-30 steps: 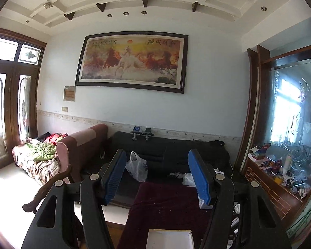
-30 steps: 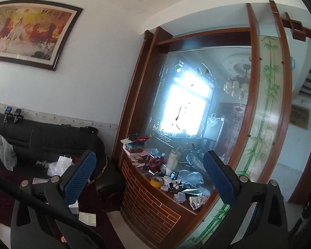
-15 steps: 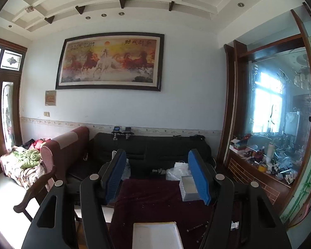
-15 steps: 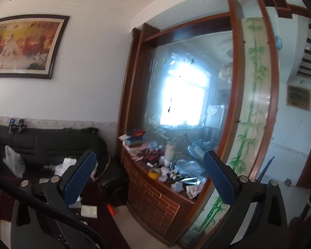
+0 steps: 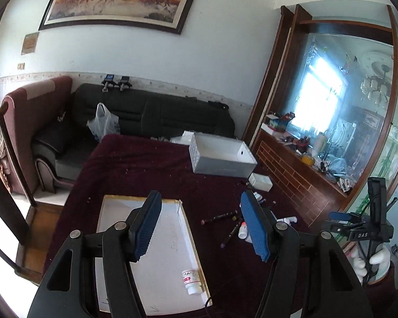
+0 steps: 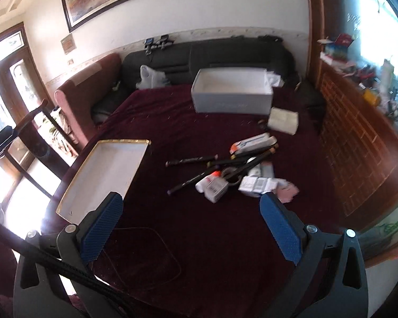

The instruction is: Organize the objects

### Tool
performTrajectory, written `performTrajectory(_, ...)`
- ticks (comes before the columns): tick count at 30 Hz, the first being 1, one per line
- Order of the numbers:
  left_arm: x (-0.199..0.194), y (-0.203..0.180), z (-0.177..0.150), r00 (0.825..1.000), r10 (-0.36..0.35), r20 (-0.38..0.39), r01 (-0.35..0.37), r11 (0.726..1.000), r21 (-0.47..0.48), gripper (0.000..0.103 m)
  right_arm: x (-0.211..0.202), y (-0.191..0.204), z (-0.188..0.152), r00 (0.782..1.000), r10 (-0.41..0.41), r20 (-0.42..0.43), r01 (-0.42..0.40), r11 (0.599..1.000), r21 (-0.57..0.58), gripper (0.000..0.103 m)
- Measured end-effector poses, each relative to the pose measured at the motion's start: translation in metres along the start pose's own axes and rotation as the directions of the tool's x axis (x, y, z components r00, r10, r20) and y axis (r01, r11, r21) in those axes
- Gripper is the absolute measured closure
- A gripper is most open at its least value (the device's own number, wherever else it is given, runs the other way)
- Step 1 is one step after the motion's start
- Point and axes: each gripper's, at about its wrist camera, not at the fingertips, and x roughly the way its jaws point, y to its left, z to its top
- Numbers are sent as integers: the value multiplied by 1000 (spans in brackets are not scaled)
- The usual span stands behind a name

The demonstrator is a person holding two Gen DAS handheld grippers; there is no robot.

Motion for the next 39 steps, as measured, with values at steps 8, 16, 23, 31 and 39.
performTrajectory(8,74,7,-60,989,70,-129,-78,995,-58,47,162,-6,6,974,69,-216,-48,994,101,3)
performTrajectory(16,94,45,-95,978,82,-193,-96,994,-62,46,215,-35,-3,943,-130,-308,157,985,67,13)
performTrajectory(23,113,69,-110,968,85,-235,-118,985,-128,46,221,-63,-17,944,-77,-321,145,970,195,30)
performTrajectory(31,116,61,-118,965,74,-253,-112,984,-140,46,239,-73,-19,949,-34,-313,140,937,321,57)
performTrajectory(39,123,40,-137,946,10,-323,-62,987,-151,46,209,-65,-16,971,-10,-238,85,947,308,70)
